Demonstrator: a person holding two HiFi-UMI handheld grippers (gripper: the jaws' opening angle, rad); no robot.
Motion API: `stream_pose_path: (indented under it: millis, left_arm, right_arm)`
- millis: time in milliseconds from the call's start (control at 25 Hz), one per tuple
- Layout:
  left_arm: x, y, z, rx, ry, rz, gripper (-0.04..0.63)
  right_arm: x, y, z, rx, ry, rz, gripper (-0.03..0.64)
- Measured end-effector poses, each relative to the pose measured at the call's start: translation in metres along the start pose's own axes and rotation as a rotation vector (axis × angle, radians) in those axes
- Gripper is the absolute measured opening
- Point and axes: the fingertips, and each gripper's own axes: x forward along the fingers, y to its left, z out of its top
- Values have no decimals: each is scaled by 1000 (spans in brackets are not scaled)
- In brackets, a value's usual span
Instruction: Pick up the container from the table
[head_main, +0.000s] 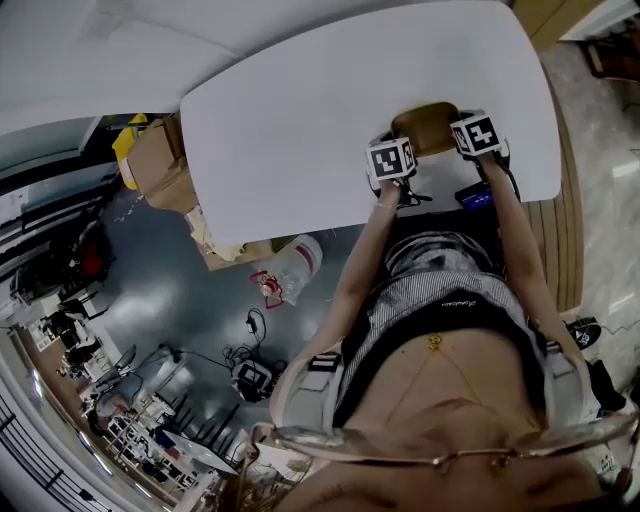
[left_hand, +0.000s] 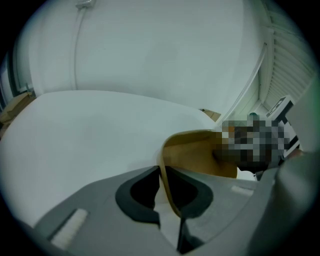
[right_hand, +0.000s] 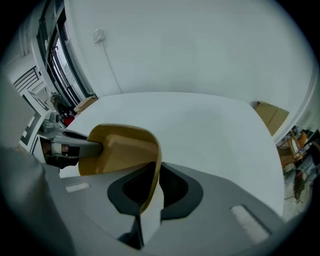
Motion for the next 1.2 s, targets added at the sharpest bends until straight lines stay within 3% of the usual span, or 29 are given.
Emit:
stream_pose_path:
  millis: [560,1200]
  left_arm:
    - [-35,-12,10,35,-32,-23,31]
    - [-86,-29,37,108,-117,-41,32]
  right_arm:
    - [-35,13,3,-33,-21,-12,57]
    - [-82,26,14,4,-141,-8,58]
